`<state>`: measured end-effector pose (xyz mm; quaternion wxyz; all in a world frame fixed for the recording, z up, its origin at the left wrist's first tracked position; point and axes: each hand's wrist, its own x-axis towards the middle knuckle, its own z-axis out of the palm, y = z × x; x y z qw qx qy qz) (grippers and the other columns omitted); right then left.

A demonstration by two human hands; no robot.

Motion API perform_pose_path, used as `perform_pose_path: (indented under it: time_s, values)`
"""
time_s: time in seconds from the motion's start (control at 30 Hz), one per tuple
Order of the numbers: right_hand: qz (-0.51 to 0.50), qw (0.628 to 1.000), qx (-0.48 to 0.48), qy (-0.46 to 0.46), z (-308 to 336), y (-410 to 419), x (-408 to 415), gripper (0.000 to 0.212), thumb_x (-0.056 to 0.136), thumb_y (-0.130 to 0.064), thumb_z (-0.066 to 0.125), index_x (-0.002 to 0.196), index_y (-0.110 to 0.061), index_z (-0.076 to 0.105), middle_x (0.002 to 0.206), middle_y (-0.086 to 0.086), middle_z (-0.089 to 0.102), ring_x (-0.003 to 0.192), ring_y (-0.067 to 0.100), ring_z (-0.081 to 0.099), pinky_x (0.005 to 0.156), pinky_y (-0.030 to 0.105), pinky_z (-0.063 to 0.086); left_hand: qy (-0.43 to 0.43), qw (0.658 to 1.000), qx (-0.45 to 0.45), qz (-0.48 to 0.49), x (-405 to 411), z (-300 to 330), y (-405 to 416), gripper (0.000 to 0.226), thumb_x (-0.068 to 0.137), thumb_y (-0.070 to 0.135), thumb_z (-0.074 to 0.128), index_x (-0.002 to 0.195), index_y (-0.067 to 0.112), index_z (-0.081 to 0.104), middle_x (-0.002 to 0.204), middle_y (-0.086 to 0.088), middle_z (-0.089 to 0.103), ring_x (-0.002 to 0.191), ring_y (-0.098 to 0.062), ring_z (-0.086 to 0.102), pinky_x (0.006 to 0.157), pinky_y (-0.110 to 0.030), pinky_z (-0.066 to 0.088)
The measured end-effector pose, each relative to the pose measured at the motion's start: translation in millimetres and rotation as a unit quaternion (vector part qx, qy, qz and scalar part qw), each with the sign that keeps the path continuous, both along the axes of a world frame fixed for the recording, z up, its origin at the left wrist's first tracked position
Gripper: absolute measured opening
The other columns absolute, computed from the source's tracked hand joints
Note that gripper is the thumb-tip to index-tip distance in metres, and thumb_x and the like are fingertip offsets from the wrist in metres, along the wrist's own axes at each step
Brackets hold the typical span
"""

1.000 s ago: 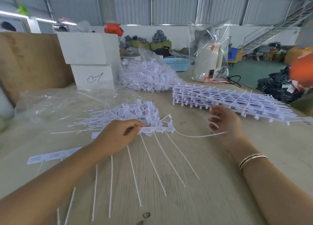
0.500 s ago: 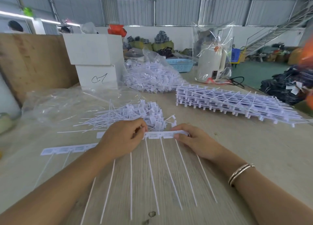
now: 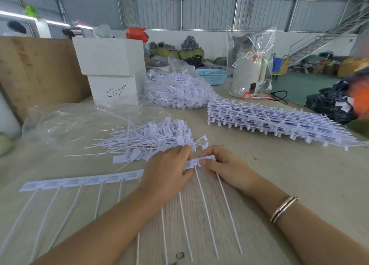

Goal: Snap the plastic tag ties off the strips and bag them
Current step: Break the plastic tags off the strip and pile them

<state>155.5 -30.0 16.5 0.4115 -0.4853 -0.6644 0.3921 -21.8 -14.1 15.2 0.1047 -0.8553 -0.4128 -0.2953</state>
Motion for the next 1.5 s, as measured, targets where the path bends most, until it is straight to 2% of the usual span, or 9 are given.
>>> perform_pose_path:
  time_s: [0.17, 0.3, 0.67, 0.8, 0.97, 1.13, 1.27, 1.37, 1.5]
  values:
    - [0.029, 0.999, 0.022, -0.031, -2.2, 1.4, 1.2, 0.009, 0.089, -0.015, 0.062, 0.082, -0.009, 0.065, 0.054, -0.016, 0.049, 0.049, -0.005, 0.041, 0.051, 0.008, 0.033, -0.031, 0.999, -0.031, -0.008, -4.2, -5.7, -0.2, 0.013, 0.081, 0.032, 0.065, 0.091, 0.025, 0.061, 0.084, 0.011, 0.061, 0.072, -0.011, 0.058, 0.052, -0.026, 0.040]
    - [0.030, 0.997, 0.051, -0.049, -4.6, 1.2, 2.7, 0.017, 0.088, -0.017, 0.062, 0.093, -0.001, 0.067, 0.072, 0.008, 0.053, 0.061, 0.008, 0.043, 0.058, 0.017, 0.033, -0.062, 0.991, -0.105, -0.054, -9.6, -12.3, 8.8, 0.016, 0.088, 0.038, 0.056, 0.101, 0.033, 0.064, 0.091, 0.013, 0.061, 0.083, -0.007, 0.055, 0.066, -0.029, 0.044]
    - [0.054, 0.994, 0.075, -0.065, -4.7, 3.0, 4.1, 0.012, 0.090, -0.009, 0.058, 0.087, 0.000, 0.064, 0.069, 0.006, 0.059, 0.062, 0.010, 0.047, 0.062, 0.021, 0.037, -0.170, 0.945, -0.241, -0.145, -17.9, -15.0, 16.2, 0.010, 0.086, 0.040, 0.062, 0.094, 0.043, 0.068, 0.074, 0.018, 0.067, 0.065, 0.000, 0.060, 0.058, -0.015, 0.041]
    - [0.057, 0.997, 0.052, -0.010, -2.5, 1.6, 1.9, 0.010, 0.091, -0.010, 0.058, 0.082, -0.009, 0.062, 0.064, -0.010, 0.062, 0.056, 0.002, 0.051, 0.056, 0.013, 0.040, -0.178, 0.949, -0.209, -0.155, -15.7, -15.6, 14.9, 0.015, 0.085, 0.037, 0.064, 0.100, 0.041, 0.062, 0.073, 0.017, 0.064, 0.064, -0.004, 0.057, 0.059, -0.018, 0.044]
    - [0.033, 0.994, 0.041, 0.101, 0.0, 3.0, 0.1, 0.013, 0.088, -0.010, 0.057, 0.076, -0.011, 0.063, 0.070, 0.002, 0.064, 0.063, 0.019, 0.053, 0.065, 0.034, 0.040, -0.242, 0.929, -0.228, -0.163, -6.3, -13.6, 13.8, 0.018, 0.089, 0.023, 0.064, 0.095, 0.039, 0.063, 0.075, 0.004, 0.068, 0.070, -0.016, 0.064, 0.070, -0.044, 0.052]
    - [0.075, 0.982, -0.005, 0.175, 1.2, 3.2, 0.1, 0.008, 0.080, -0.014, 0.063, 0.073, -0.013, 0.066, 0.073, 0.010, 0.066, 0.061, 0.017, 0.057, 0.061, 0.023, 0.048, -0.255, 0.906, -0.255, -0.222, -9.5, -10.7, 12.1, 0.017, 0.088, 0.023, 0.064, 0.094, 0.040, 0.063, 0.085, 0.015, 0.072, 0.083, -0.002, 0.068, 0.076, -0.020, 0.052]
    - [-0.034, 0.947, -0.063, 0.312, 4.4, 12.3, 24.1, 0.007, 0.082, -0.017, 0.058, 0.079, -0.011, 0.060, 0.070, 0.004, 0.065, 0.061, 0.016, 0.057, 0.068, 0.031, 0.052, -0.248, 0.903, -0.272, -0.223, -19.0, -12.8, 9.9, 0.021, 0.090, 0.026, 0.062, 0.096, 0.046, 0.063, 0.086, 0.019, 0.070, 0.085, -0.001, 0.067, 0.077, -0.016, 0.050]
    - [-0.103, 0.986, -0.032, 0.126, -3.4, 16.5, 30.3, 0.012, 0.092, -0.020, 0.055, 0.084, -0.013, 0.059, 0.073, 0.001, 0.063, 0.071, 0.016, 0.055, 0.075, 0.031, 0.046, -0.168, 0.953, -0.203, -0.149, -20.0, -15.3, 11.5, 0.019, 0.084, 0.028, 0.065, 0.100, 0.038, 0.063, 0.082, 0.013, 0.064, 0.080, -0.005, 0.059, 0.073, -0.032, 0.051]
    - [-0.088, 0.968, 0.075, -0.222, -10.0, 17.0, 9.0, 0.014, 0.091, -0.030, 0.056, 0.083, -0.020, 0.052, 0.079, -0.007, 0.051, 0.066, -0.006, 0.044, 0.065, 0.013, 0.037, -0.074, 0.986, -0.146, -0.030, -13.5, -14.2, 11.5, 0.026, 0.083, 0.040, 0.061, 0.106, 0.031, 0.054, 0.084, 0.018, 0.051, 0.078, -0.002, 0.046, 0.061, -0.023, 0.037]
